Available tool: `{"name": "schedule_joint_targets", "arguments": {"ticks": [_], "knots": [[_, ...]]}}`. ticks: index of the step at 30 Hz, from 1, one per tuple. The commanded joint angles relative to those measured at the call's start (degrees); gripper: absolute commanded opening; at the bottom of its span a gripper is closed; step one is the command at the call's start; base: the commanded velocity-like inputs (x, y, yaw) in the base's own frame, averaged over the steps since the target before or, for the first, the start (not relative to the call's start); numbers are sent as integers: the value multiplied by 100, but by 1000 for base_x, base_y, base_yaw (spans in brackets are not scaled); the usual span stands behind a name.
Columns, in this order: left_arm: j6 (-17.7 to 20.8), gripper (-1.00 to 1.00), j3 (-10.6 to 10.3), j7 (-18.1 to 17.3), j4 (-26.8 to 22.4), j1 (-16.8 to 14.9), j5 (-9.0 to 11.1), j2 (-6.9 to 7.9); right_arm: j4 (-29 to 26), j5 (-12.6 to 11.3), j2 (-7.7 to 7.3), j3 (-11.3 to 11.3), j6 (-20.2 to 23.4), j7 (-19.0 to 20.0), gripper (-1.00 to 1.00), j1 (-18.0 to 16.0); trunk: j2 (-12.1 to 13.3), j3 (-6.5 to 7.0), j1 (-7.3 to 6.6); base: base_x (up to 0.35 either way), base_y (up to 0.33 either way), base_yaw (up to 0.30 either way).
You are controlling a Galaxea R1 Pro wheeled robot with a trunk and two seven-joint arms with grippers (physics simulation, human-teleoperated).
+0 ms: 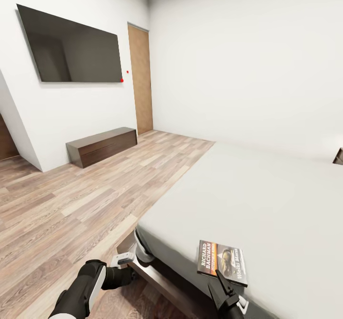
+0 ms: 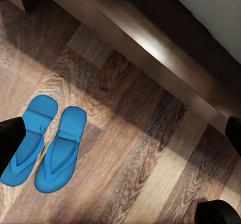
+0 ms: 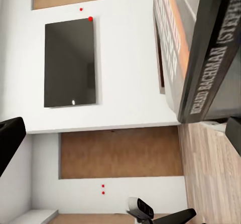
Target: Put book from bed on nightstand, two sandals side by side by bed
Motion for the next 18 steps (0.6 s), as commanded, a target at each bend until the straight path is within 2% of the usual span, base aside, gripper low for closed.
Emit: {"name": "schedule_joint_targets", "arguments": {"ticks": [1,18], "knots": [[22,100,33,-52,-7,-4,-60,-8,-4,-59,1,41,60,14,100,-1,-3,-6,-1,0,0,0],[22,100,33,-52,-7,-4,-60,-8,-4,-59,1,41,60,14,100,-1,-83,-42,43,0,0,0]]}}
